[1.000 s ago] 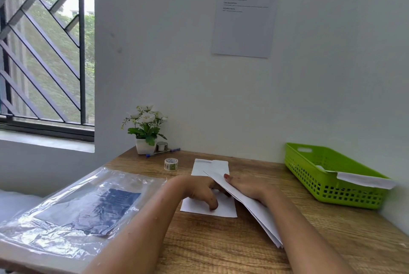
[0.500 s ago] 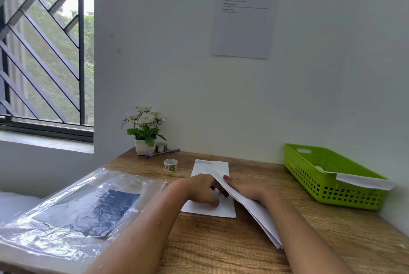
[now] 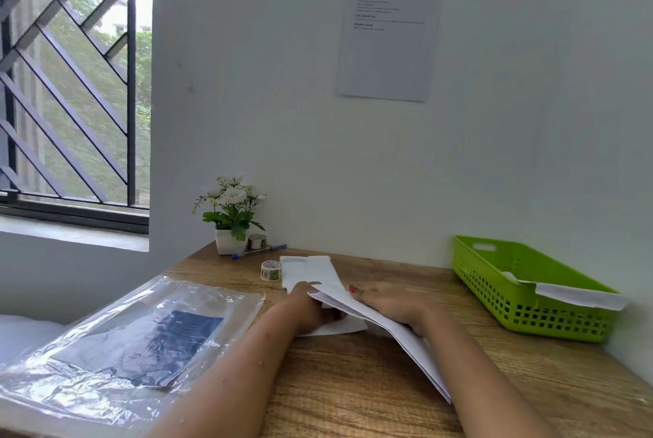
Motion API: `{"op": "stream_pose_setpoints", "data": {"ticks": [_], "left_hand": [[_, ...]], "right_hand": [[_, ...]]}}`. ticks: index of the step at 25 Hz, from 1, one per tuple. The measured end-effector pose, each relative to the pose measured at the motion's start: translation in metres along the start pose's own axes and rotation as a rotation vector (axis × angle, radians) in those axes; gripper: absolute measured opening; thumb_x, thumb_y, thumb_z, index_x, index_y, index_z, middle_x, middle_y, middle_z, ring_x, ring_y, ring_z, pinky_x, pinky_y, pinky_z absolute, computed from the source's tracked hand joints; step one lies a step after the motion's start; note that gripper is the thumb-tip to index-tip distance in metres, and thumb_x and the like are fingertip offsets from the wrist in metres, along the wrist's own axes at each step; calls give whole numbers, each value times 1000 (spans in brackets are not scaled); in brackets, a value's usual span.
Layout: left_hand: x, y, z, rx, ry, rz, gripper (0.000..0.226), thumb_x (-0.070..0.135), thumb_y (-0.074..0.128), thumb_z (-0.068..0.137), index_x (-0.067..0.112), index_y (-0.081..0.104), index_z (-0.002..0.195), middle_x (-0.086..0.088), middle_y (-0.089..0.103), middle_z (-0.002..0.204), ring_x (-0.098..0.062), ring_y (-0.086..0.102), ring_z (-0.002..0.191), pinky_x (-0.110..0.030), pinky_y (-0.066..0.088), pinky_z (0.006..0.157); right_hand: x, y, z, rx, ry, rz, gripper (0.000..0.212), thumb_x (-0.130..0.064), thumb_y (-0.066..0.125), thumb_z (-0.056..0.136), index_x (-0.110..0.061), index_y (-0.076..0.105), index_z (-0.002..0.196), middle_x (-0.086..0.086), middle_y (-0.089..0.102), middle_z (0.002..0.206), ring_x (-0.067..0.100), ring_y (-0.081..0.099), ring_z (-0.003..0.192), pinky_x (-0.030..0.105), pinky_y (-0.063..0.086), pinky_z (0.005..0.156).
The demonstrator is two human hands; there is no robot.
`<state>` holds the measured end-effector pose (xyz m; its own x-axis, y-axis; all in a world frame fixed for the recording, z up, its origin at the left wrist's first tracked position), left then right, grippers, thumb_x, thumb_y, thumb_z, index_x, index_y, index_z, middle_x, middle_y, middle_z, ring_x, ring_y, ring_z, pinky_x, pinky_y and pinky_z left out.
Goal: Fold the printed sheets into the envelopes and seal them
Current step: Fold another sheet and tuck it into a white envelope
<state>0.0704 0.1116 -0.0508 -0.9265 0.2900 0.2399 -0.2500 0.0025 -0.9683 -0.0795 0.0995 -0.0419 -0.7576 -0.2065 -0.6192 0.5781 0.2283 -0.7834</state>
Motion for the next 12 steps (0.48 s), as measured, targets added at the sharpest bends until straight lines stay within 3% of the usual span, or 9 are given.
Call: {"op": "stream_pose_setpoints", "data": {"ticks": [4, 9, 12], "left_hand": [[-26, 12, 18, 21, -58, 42, 44, 43, 40, 96, 35, 38, 139, 1, 36, 145, -23, 32, 136, -49, 29, 111], [-36, 19, 37, 17, -25, 52, 44, 26, 45, 96, 30, 40, 140, -4, 42, 143, -25, 38, 132, -41, 32, 110], [-36, 17, 46, -40, -95, 14, 44, 21, 39, 100, 21, 37, 144, -7, 40, 147, -24, 38, 134, -32, 30, 109]], "right_hand": [[-2, 3, 0, -33, 10, -57, 59, -73, 40, 84, -36, 62, 124, -1, 68, 116, 15, 61, 106, 33, 42, 102], [-7, 1, -6, -82, 67, -87, 67, -72, 42, 84, -26, 58, 130, 2, 52, 137, 19, 51, 117, 32, 37, 101], [-9, -1, -11, -119, 85, -111, 69, -72, 42, 84, -24, 55, 132, 3, 47, 141, 17, 48, 113, 27, 34, 93]]}}
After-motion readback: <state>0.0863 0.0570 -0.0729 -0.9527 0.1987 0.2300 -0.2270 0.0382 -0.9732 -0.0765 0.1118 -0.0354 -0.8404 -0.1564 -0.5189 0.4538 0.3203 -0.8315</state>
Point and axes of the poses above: each hand's wrist, its own z-axis towards the middle knuckle, its own y-axis out of the palm, x = y × z, the point moved 4 cm from there along z, towards the middle knuckle
